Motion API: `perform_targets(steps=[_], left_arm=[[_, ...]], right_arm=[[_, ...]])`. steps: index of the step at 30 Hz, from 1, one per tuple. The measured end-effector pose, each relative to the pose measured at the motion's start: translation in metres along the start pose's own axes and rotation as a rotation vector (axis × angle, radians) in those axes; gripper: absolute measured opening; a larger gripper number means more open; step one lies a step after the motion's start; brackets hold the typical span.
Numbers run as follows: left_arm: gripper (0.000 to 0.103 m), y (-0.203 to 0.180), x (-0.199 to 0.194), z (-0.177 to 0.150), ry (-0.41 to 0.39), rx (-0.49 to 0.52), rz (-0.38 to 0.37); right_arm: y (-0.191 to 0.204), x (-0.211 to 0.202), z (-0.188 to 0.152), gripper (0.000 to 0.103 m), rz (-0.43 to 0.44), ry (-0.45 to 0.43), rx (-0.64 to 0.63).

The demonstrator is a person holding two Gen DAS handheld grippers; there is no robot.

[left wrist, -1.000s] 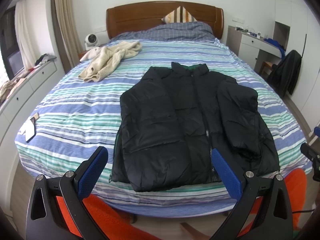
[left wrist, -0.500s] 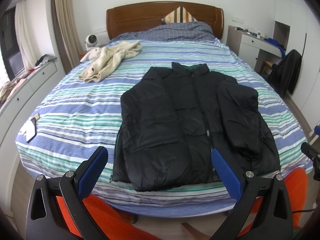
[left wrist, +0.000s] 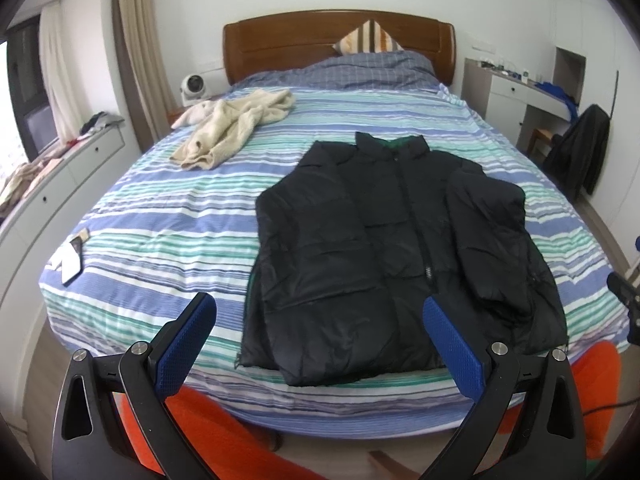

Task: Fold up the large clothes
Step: 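Grasp a black jacket sleeve with the right gripper and pull it outward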

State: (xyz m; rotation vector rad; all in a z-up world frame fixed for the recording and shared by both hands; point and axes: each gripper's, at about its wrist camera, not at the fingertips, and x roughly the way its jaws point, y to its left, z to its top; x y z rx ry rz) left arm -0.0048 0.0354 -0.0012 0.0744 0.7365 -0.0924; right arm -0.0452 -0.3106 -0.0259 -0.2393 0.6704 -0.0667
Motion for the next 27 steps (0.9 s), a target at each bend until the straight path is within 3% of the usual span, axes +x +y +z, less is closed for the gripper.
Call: perform_targets(steps=[4, 8, 11, 14, 15, 16, 17, 18, 19, 22, 27], left_arm=[[0.103, 0.009, 0.003, 0.000, 0.013, -0.029, 0.004], [0.103, 0.009, -0.001, 0.000, 0.011, -0.047, -0.004], [0.103, 0.005, -0.002, -0.002, 0.011, -0.037, -0.001], [0.103, 0.004, -0.003, -0.003, 0.010, -0.028, 0.016], [0.103, 0.005, -0.004, -0.004, 0.009, -0.030, 0.020], [0.103, 0.007, -0.005, -0.005, 0.009, -0.035, 0.026], [0.103, 0.009, -0.005, -0.006, 0.010, -0.040, 0.031], [0.103, 0.011, -0.006, -0.008, 0.013, -0.045, 0.037], [0.103, 0.014, -0.005, -0.010, 0.019, -0.054, 0.042], [0.103, 0.019, 0.005, -0.014, 0.053, -0.071, 0.037], [0.103, 0.010, 0.011, -0.010, 0.047, -0.048, 0.015]], right_arm=[[0.013, 0.031, -0.004, 0.103, 0.088, 0.047, -0.126], [0.051, 0.067, -0.015, 0.103, 0.180, 0.058, -0.285], [0.076, 0.104, -0.016, 0.103, 0.244, 0.062, -0.322], [0.091, 0.156, -0.018, 0.101, 0.228, 0.118, -0.335], [0.091, 0.172, -0.019, 0.097, 0.230, 0.152, -0.330], [0.088, 0.181, -0.020, 0.086, 0.269, 0.193, -0.296], [0.082, 0.183, -0.017, 0.049, 0.299, 0.213, -0.247], [0.071, 0.174, -0.011, 0.028, 0.322, 0.195, -0.189], [0.060, 0.162, -0.004, 0.018, 0.317, 0.156, -0.156], [0.012, 0.118, 0.018, 0.014, 0.298, 0.045, -0.033], [-0.120, 0.049, 0.038, 0.014, 0.087, -0.104, 0.184]])
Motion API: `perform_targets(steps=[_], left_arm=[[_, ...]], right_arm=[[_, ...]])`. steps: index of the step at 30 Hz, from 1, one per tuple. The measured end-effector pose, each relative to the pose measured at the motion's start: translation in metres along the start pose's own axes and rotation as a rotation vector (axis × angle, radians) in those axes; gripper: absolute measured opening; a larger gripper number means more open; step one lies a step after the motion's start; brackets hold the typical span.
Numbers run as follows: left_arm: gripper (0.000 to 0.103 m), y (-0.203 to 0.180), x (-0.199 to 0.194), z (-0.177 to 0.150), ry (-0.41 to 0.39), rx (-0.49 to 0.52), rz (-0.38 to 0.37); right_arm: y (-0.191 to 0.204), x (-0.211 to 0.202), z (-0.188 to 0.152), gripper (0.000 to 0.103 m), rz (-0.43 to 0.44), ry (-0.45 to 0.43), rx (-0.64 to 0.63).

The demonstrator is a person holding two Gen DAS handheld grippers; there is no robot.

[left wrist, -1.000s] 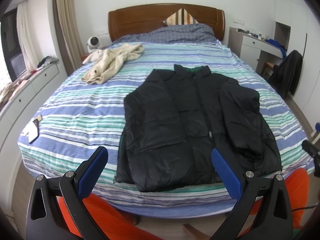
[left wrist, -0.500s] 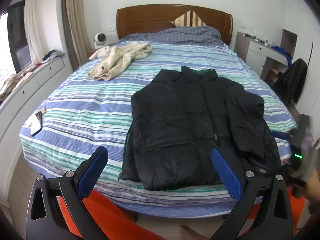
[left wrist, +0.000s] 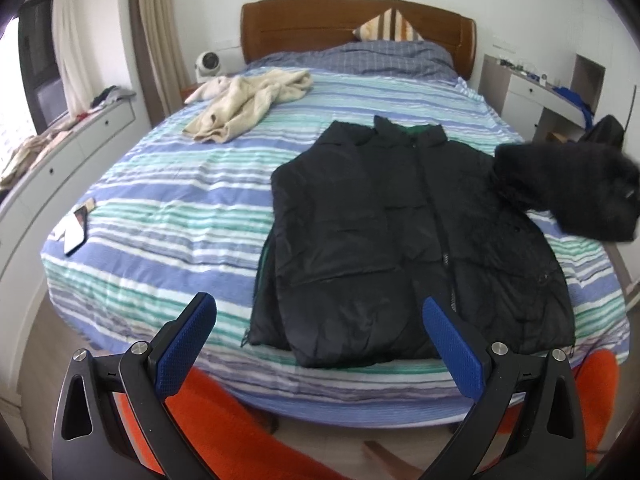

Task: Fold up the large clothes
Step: 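Grasp a black jacket sleeve with the right gripper and pull it outward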

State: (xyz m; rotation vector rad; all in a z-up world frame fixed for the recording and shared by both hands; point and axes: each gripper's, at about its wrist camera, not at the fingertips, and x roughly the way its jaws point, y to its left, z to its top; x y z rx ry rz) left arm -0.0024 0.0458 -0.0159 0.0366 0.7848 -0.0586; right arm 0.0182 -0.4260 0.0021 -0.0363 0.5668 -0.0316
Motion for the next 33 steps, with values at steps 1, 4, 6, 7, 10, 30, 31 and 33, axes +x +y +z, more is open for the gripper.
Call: perform_targets(steps=[1, 4, 6, 7, 10, 30, 31, 33], left_arm=[[0.103, -0.002, -0.001, 0.001, -0.008, 0.005, -0.005], [0.103, -0.009, -0.002, 0.004, -0.020, 0.018, -0.022], [0.103, -0.013, -0.001, 0.005, -0.020, 0.027, -0.028], [0.103, -0.014, -0.001, 0.005, -0.019, 0.034, -0.027], [0.103, -0.018, -0.001, 0.005, -0.022, 0.053, -0.011], [0.103, -0.071, 0.049, -0.053, -0.009, 0.654, -0.099], [0.103, -0.074, 0.056, -0.053, -0.008, 0.673, -0.092], [0.103, -0.077, 0.080, -0.052, 0.008, 0.689, -0.071]], right_arm=[[-0.026, -0.011, 0.004, 0.014, -0.057, -0.019, 0.034], [-0.110, -0.026, -0.001, 0.014, -0.212, -0.015, 0.166], [-0.155, -0.020, -0.015, 0.014, -0.281, 0.027, 0.250], [-0.180, -0.011, -0.026, 0.014, -0.312, 0.060, 0.298], [-0.235, 0.020, -0.068, 0.014, -0.357, 0.175, 0.420], [-0.276, 0.030, -0.192, 0.083, -0.422, 0.284, 0.750], [-0.266, 0.023, -0.189, 0.083, -0.409, 0.278, 0.726], [-0.239, 0.010, -0.181, 0.083, -0.369, 0.263, 0.675]])
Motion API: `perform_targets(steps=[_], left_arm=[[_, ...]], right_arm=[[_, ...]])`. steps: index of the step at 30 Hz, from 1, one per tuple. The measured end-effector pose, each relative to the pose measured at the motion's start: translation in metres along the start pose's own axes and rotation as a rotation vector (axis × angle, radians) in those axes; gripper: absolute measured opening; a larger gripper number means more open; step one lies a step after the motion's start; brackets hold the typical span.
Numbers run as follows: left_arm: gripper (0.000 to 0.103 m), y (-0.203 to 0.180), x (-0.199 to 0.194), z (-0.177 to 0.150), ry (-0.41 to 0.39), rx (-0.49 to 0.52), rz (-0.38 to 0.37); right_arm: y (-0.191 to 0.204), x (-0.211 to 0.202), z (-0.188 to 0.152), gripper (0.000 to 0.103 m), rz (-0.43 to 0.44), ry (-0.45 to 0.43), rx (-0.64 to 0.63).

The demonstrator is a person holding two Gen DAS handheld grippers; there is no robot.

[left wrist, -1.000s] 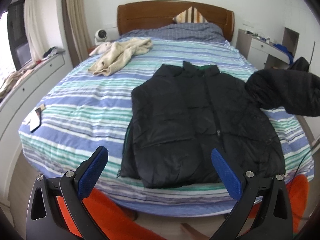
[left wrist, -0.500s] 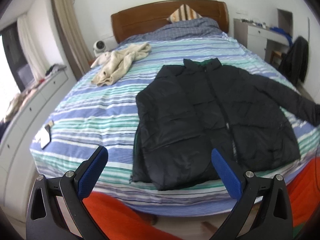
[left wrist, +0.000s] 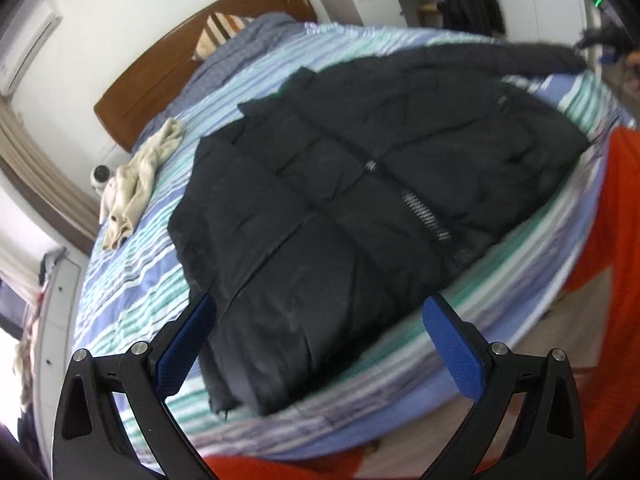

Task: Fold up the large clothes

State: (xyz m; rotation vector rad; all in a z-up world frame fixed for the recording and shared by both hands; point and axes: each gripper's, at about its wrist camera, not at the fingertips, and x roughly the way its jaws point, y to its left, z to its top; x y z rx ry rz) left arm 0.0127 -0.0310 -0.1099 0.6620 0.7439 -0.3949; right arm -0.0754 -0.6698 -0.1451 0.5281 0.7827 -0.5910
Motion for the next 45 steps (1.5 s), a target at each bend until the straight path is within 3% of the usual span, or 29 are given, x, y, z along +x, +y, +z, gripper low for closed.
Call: perform_targets(steps=[2, 3, 5, 7, 10, 13, 15, 20, 22, 25, 29, 32, 35, 37, 39, 41, 43, 45], left_arm=[[0.101, 0.010, 0.027, 0.001, 0.047, -0.032, -0.019], [0.096, 0.015, 0.035, 0.000, 0.064, -0.055, -0.052], [0.049, 0.029, 0.044, -0.001, 0.085, -0.128, -0.157], [0.026, 0.046, 0.034, 0.001, 0.055, -0.179, -0.174], [0.022, 0.093, 0.008, 0.003, -0.020, -0.334, -0.219], [0.022, 0.160, -0.018, -0.004, -0.091, -0.499, -0.164], [0.022, 0.208, -0.025, -0.014, -0.107, -0.594, -0.081], [0.022, 0.320, -0.004, -0.051, -0.047, -0.799, 0.191], [0.023, 0.354, 0.013, -0.064, -0.016, -0.869, 0.240], [0.027, 0.389, 0.043, -0.080, 0.046, -0.937, 0.314], [0.041, 0.421, 0.072, -0.101, 0.136, -1.020, 0.453], [0.041, 0.436, 0.076, -0.125, 0.185, -1.122, 0.503], [0.041, 0.429, 0.068, -0.143, 0.196, -1.158, 0.496], [0.043, 0.410, 0.058, -0.145, 0.188, -1.127, 0.452], [0.059, 0.386, 0.052, -0.142, 0.174, -1.090, 0.380], [0.086, 0.347, 0.040, -0.134, 0.144, -1.037, 0.246], [0.096, 0.306, 0.037, -0.124, 0.121, -0.987, 0.081], [0.097, 0.253, 0.040, -0.108, 0.125, -0.899, -0.086]], right_arm=[[0.018, -0.016, -0.010, 0.083, 0.034, -0.010, -0.039], [0.028, -0.024, -0.015, 0.083, 0.052, -0.016, -0.059], [0.056, -0.039, -0.027, 0.083, 0.094, -0.024, -0.129], [0.078, -0.048, -0.036, 0.083, 0.113, -0.030, -0.188], [0.118, -0.063, -0.049, 0.083, 0.165, -0.046, -0.284], [0.156, -0.079, -0.062, 0.083, 0.228, -0.067, -0.371], [0.181, -0.090, -0.070, 0.083, 0.275, -0.082, -0.429], [0.225, -0.108, -0.090, 0.083, 0.356, -0.097, -0.526], [0.235, -0.114, -0.096, 0.083, 0.376, -0.096, -0.541], [0.247, -0.120, -0.105, 0.083, 0.396, -0.083, -0.570], [0.252, -0.123, -0.115, 0.083, 0.397, -0.055, -0.596], [0.250, -0.122, -0.118, 0.083, 0.392, -0.039, -0.592], [0.244, -0.118, -0.119, 0.083, 0.383, -0.031, -0.585], [0.239, -0.108, -0.120, 0.083, 0.372, -0.010, -0.574], [0.234, -0.095, -0.120, 0.083, 0.362, 0.023, -0.560], [0.227, -0.076, -0.120, 0.083, 0.346, 0.066, -0.544], [0.221, -0.058, -0.119, 0.083, 0.348, 0.119, -0.510], [0.218, -0.043, -0.121, 0.083, 0.393, 0.186, -0.478]])
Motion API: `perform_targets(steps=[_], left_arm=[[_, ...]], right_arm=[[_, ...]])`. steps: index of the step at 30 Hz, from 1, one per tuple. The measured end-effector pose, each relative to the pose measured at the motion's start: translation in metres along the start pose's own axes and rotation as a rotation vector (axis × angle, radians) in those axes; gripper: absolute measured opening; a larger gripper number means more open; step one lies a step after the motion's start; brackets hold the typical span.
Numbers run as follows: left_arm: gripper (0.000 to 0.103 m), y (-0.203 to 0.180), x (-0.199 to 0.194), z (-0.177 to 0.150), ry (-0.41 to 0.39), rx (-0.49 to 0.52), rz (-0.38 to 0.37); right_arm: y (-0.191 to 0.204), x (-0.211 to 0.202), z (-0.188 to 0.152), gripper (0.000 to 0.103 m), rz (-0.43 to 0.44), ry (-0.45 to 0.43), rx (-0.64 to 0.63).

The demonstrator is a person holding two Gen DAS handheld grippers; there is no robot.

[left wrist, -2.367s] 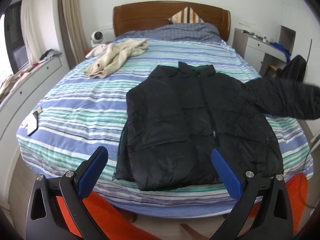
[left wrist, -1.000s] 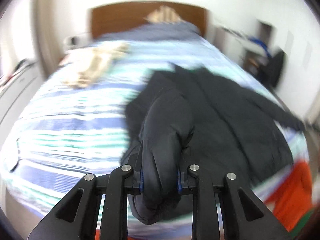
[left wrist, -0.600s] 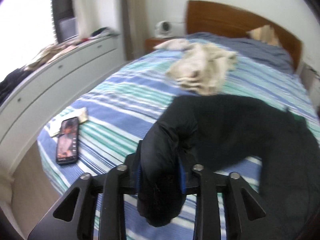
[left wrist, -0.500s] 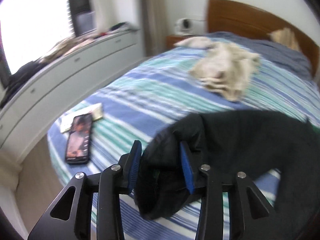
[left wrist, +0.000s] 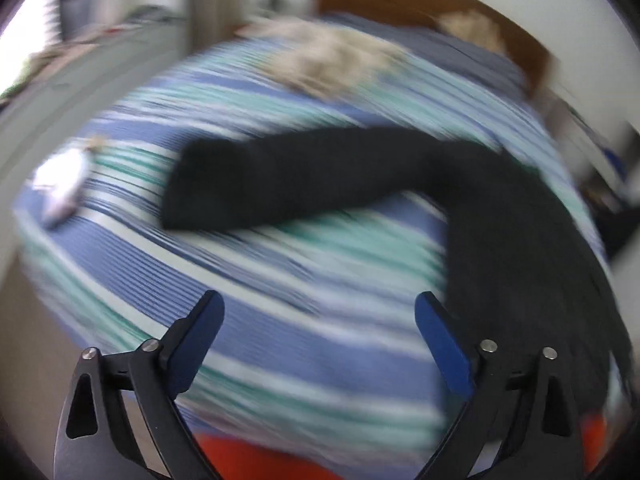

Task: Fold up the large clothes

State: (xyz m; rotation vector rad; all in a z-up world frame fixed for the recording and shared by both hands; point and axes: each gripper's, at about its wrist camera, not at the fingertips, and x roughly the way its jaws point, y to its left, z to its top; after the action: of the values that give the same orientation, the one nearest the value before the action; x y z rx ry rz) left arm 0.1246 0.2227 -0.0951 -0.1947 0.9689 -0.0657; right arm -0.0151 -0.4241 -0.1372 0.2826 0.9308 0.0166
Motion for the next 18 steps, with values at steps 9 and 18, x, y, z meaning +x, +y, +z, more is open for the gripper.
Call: perform_targets(steps=[9, 18], left_arm=[[0.026, -0.095, 0.068, -0.057, 0.243, 0.157, -0.175], [0.018, -0.113, 0.043, -0.090, 0.209, 0.187, -0.184]], right_arm=[[-0.005, 0.047, -0.022, 0.079, 0.123, 0.152, 0.042], [0.002, 0.020, -0.020, 0.020, 0.051, 0.127, -0.037]])
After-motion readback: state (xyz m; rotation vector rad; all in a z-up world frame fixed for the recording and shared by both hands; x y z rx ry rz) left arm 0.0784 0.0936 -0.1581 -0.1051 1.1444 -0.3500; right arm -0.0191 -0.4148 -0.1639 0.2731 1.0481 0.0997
